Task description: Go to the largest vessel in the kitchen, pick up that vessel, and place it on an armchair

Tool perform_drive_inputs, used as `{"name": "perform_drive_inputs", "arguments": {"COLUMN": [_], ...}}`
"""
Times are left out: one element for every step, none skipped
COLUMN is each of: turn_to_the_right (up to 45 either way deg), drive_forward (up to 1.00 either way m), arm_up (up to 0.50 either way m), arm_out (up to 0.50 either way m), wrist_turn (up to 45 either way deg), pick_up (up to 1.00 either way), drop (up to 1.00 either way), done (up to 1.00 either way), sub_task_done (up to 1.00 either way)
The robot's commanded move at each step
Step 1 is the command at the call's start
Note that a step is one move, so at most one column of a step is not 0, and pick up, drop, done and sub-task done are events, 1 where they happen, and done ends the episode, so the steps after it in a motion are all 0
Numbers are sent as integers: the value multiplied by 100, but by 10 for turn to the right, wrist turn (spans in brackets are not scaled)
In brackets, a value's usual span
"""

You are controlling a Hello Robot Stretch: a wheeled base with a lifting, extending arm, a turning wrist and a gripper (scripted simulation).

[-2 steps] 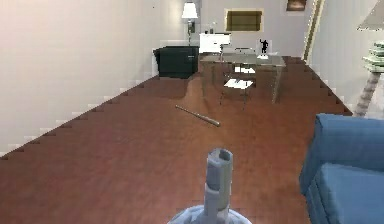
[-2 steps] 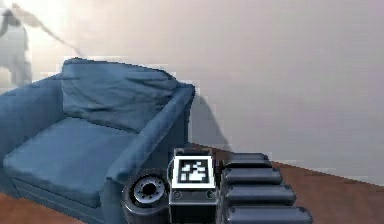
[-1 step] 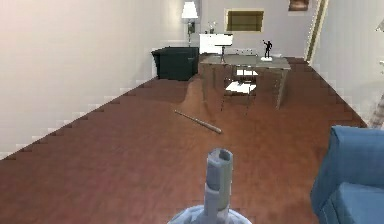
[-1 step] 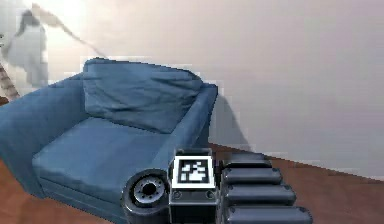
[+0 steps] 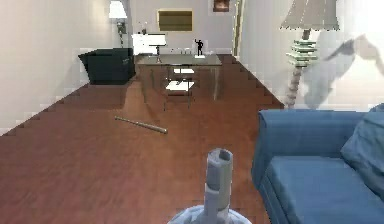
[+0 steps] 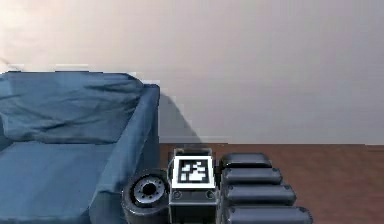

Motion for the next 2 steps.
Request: {"name": "perform_drive_inputs", "arguments": {"turn_to_the_right": [0, -450], "drive_forward": [95, 0], "arm_up": [0, 0], "arm_out": [0, 0], "wrist_turn": [0, 0], "pick_up": [0, 0], "drop": [0, 0], "done": [0, 0], "sub_task_done": [0, 0]}}
